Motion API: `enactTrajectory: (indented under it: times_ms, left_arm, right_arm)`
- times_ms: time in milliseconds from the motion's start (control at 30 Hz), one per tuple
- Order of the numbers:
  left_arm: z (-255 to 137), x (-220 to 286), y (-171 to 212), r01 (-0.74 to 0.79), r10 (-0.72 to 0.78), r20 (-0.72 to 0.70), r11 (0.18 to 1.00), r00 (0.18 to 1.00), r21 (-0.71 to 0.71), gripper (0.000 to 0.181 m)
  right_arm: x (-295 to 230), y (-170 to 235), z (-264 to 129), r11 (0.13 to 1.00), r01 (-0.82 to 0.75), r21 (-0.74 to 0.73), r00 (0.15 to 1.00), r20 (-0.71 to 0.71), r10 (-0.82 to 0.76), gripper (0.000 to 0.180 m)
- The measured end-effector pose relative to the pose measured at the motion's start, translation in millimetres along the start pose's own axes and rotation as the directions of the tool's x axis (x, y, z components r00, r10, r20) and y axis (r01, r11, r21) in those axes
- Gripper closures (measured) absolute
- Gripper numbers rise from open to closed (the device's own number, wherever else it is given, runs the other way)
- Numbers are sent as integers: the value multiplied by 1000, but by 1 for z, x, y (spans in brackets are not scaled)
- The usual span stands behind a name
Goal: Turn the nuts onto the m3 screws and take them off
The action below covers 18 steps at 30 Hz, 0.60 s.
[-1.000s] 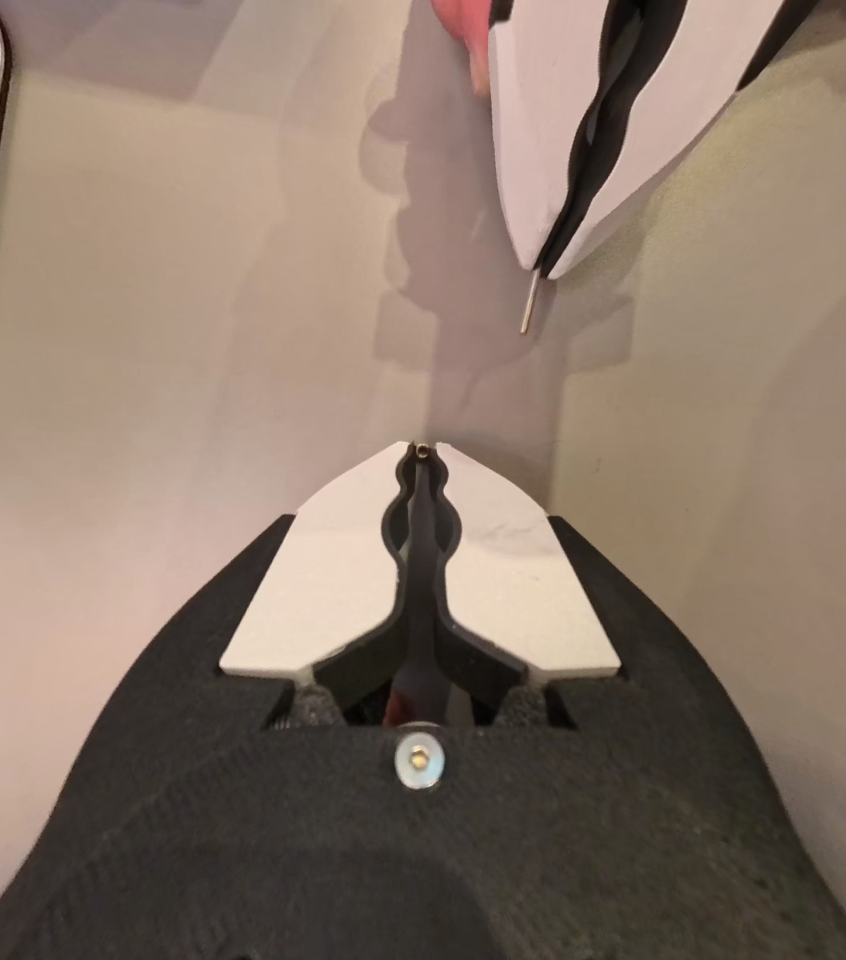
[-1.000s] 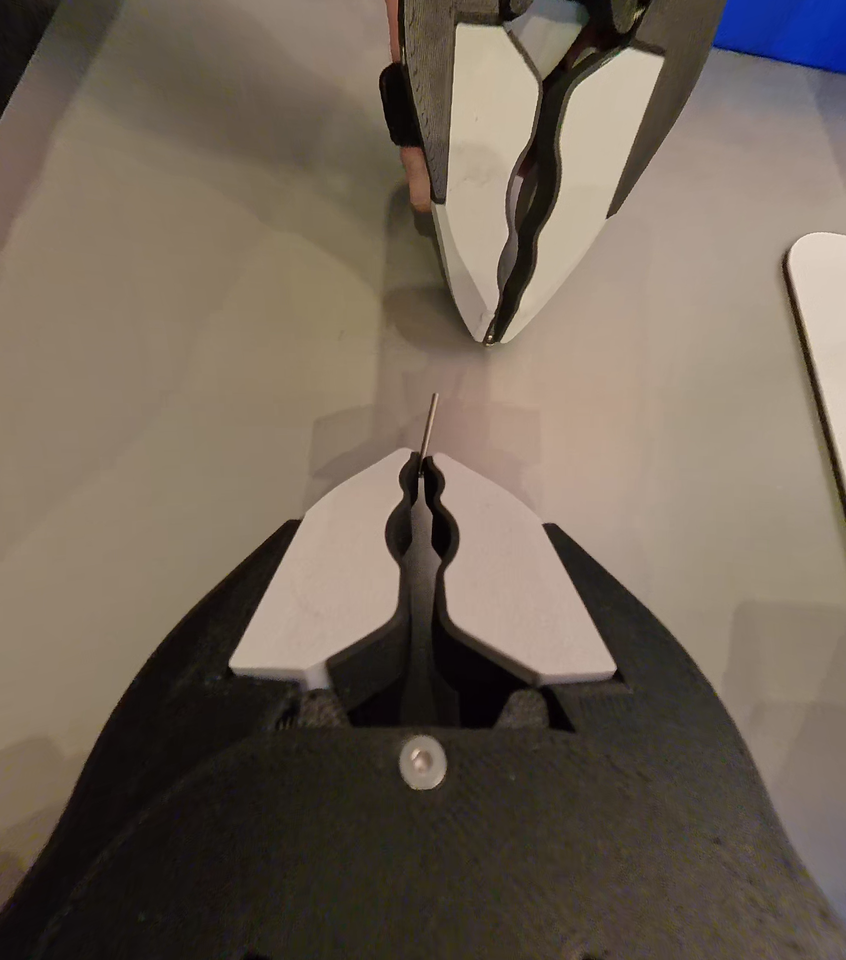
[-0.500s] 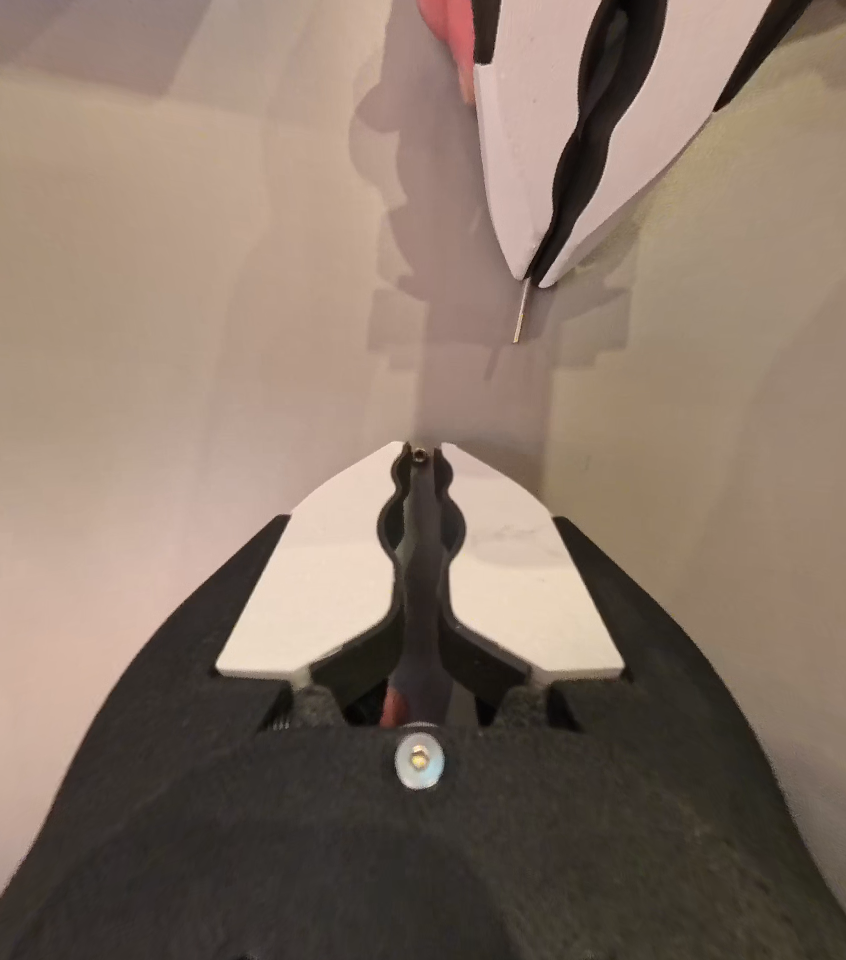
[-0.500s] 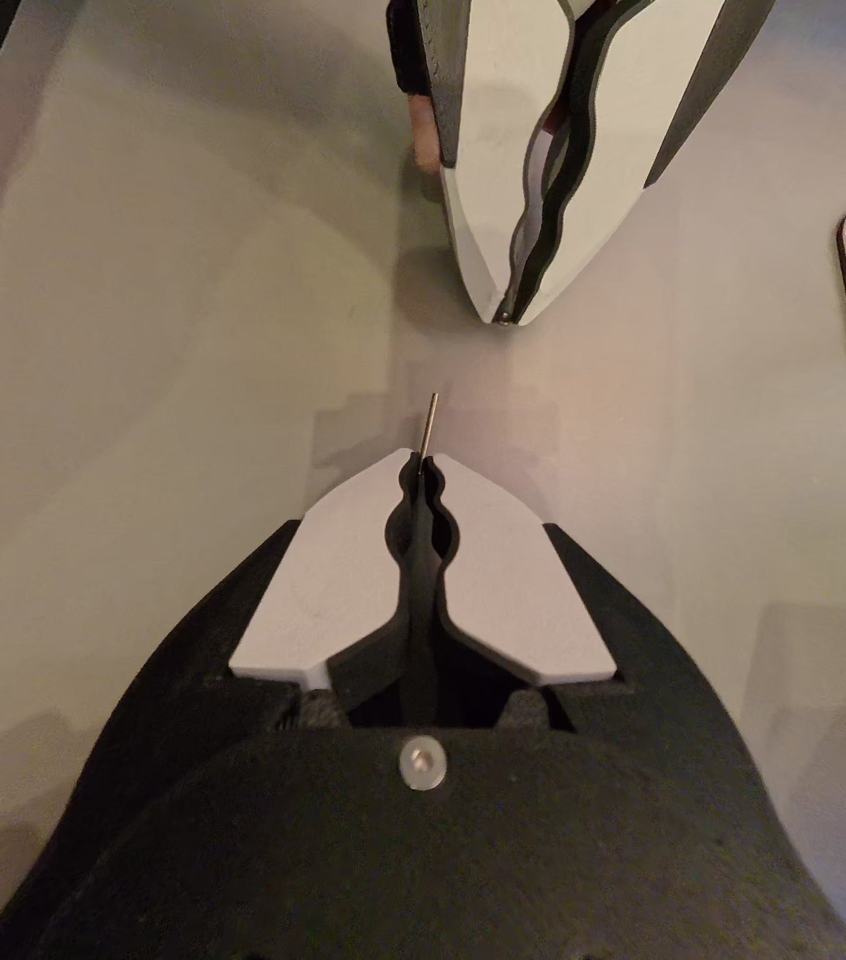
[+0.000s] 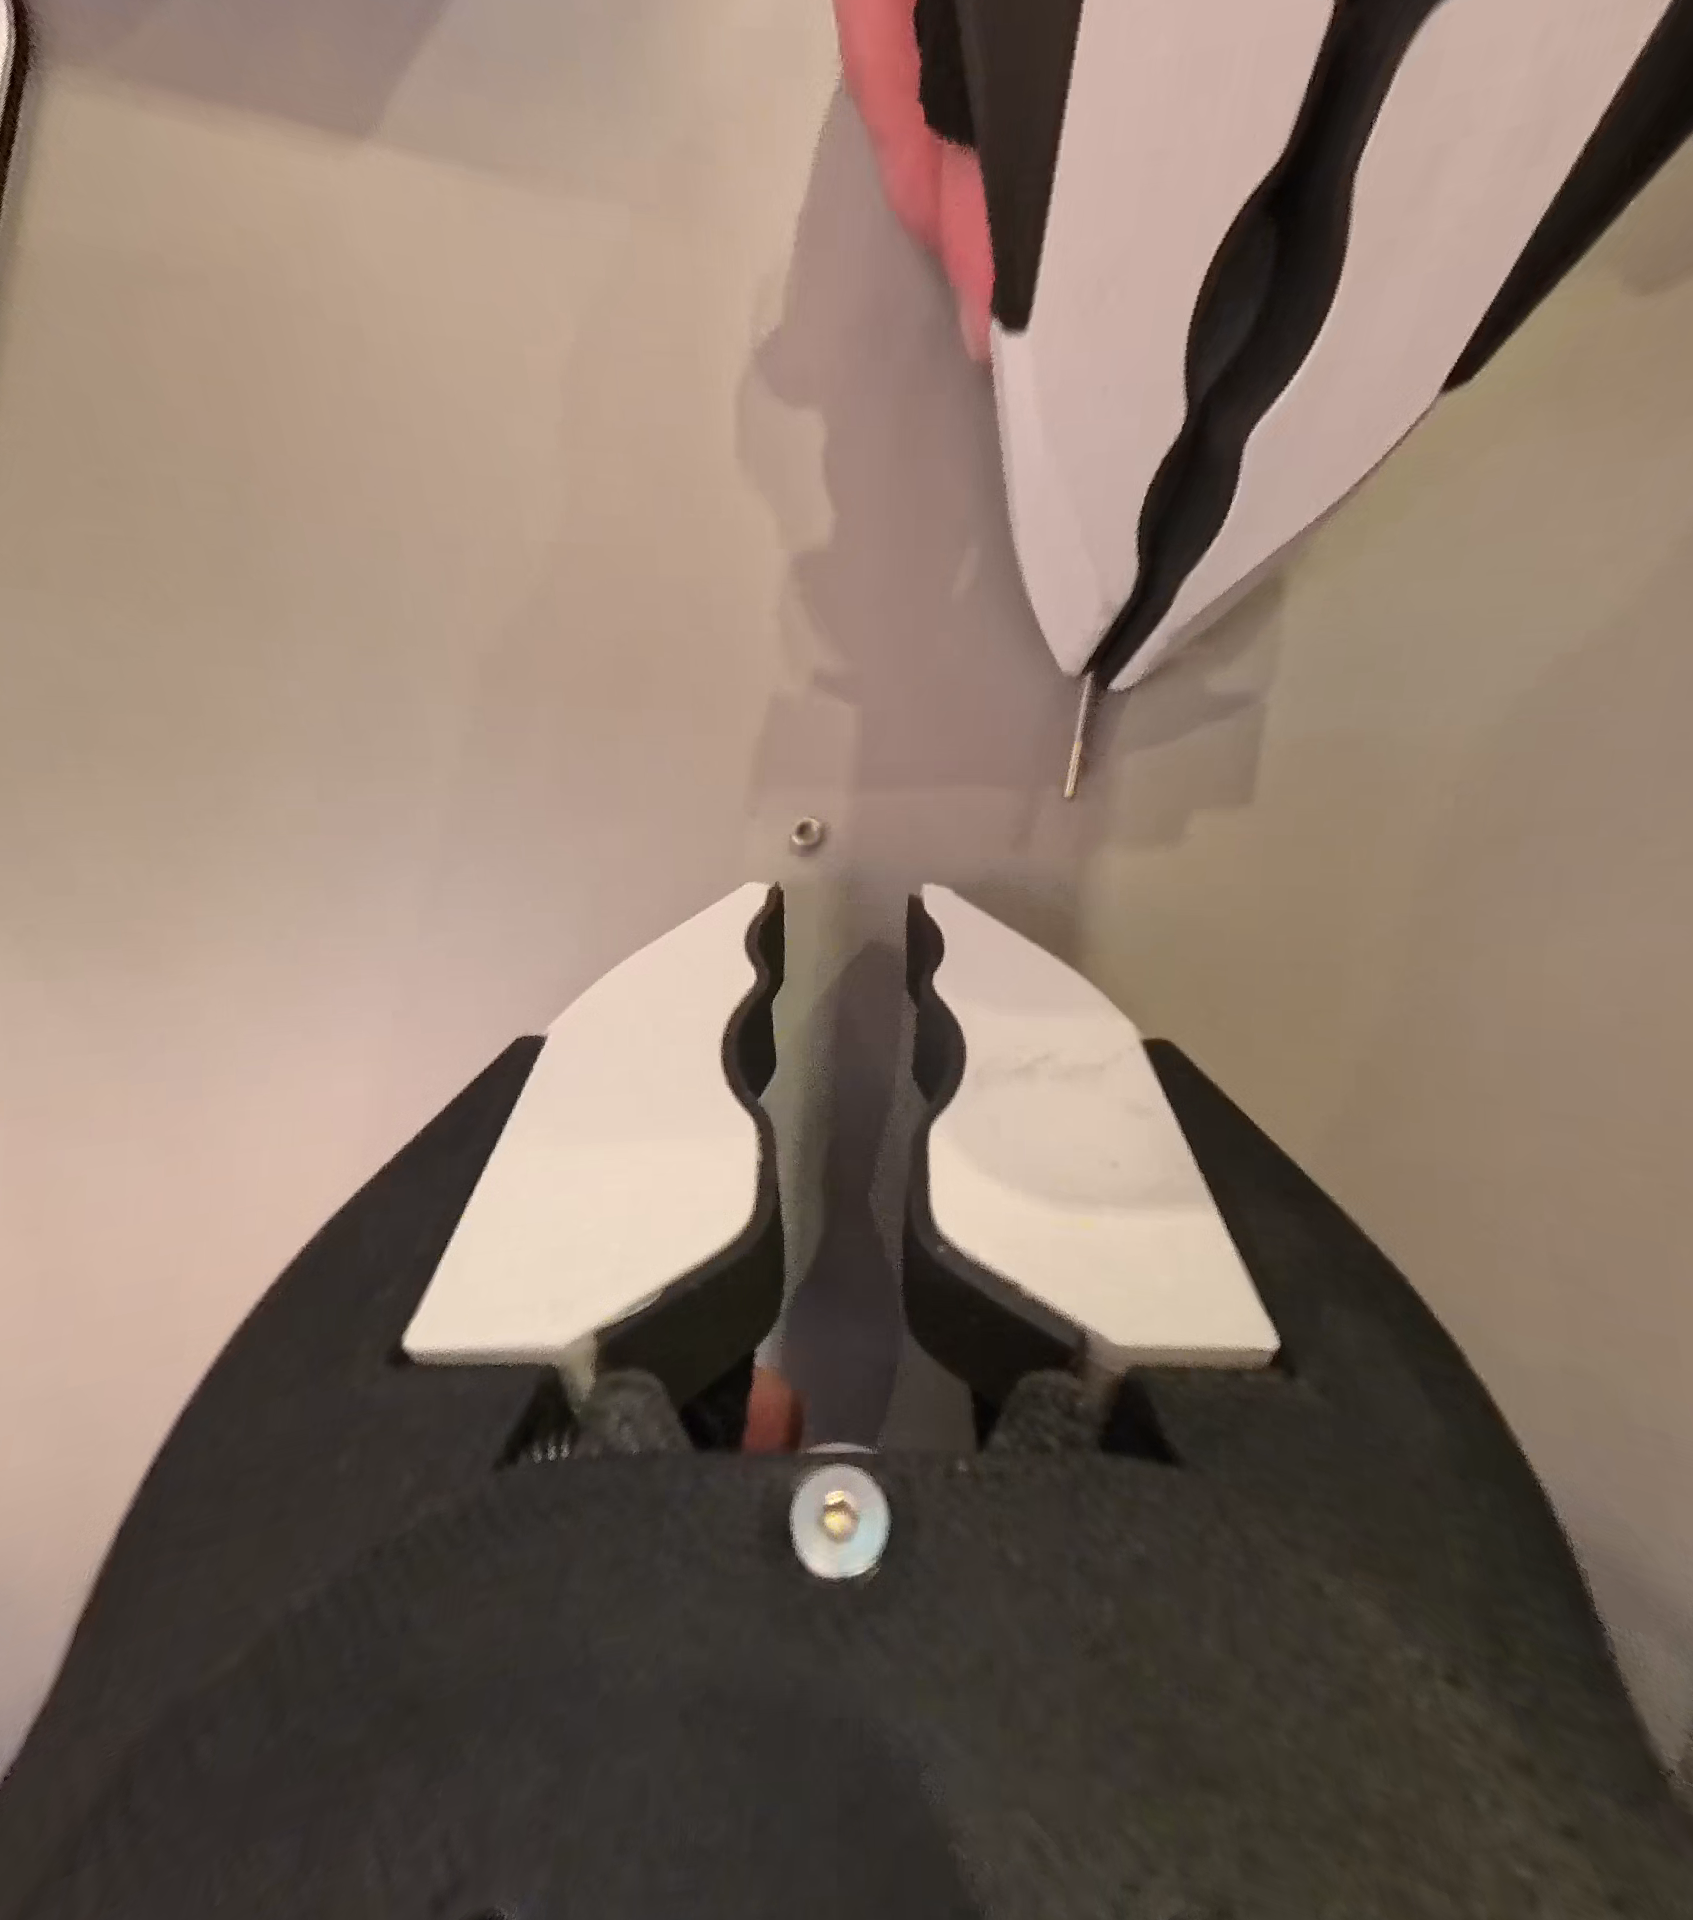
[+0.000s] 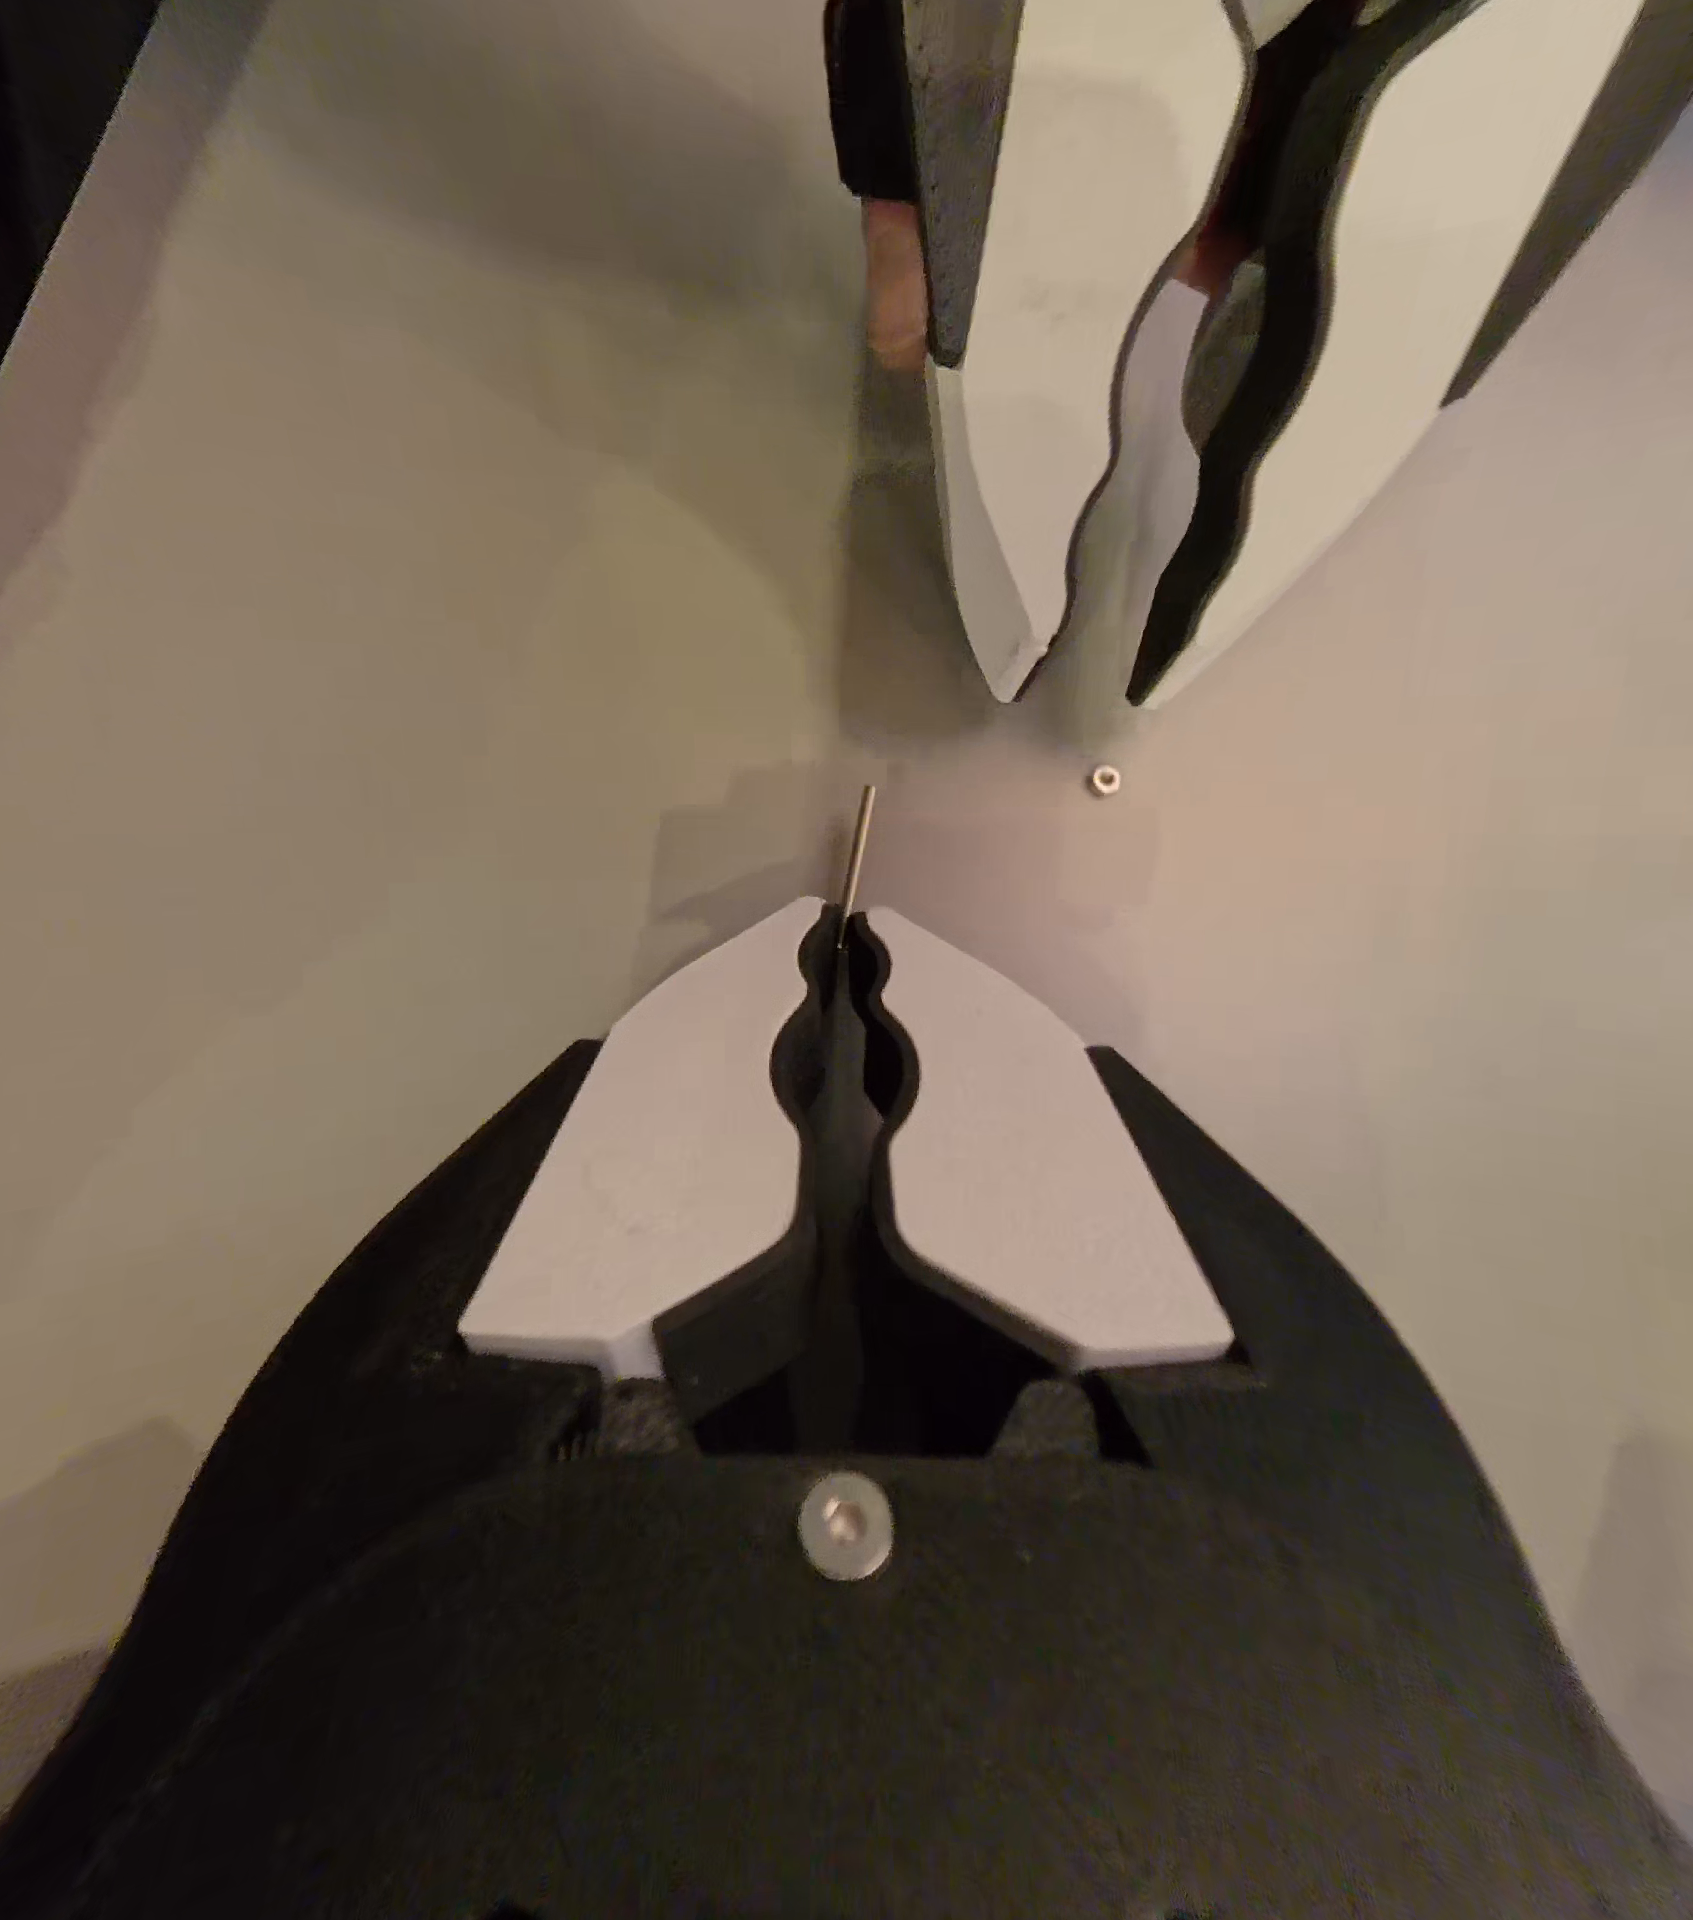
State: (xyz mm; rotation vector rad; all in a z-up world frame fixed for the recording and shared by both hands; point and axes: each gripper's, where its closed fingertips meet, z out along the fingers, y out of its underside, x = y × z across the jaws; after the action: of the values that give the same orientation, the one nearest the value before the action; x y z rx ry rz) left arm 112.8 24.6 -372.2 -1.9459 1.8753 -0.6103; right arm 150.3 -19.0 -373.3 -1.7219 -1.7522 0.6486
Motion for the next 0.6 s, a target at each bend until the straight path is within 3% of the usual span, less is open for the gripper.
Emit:
enactTrajectory:
  times_ms: [33, 167, 267, 433, 600]
  left_arm:
    - [-2, 2, 0, 4, -4, -1, 1000, 1000, 7, 159]
    - [-13, 12, -4, 17, -17, -4, 998, 1000, 64, 160]
    - [-27, 15, -19, 102, -100, -23, 971, 995, 215, 159]
    - [-59, 3, -43, 278, -261, -105, 823, 960, 496, 155]
    - [-80, 10, -72, 332, -242, -228, 691, 943, 642, 159]
  right_arm:
    - [0, -3, 2, 1000, 21, -4, 1000, 0, -21, 177]
    - [7, -21, 0, 997, 5, 73, 1000, 0, -5, 178]
    - [16, -37, -10, 980, -63, 189, 998, -12, 67, 178]
    - [32, -62, -31, 903, -158, 399, 983, -24, 183, 178]
    - [45, -89, -47, 778, -237, 582, 957, 4, 289, 178]
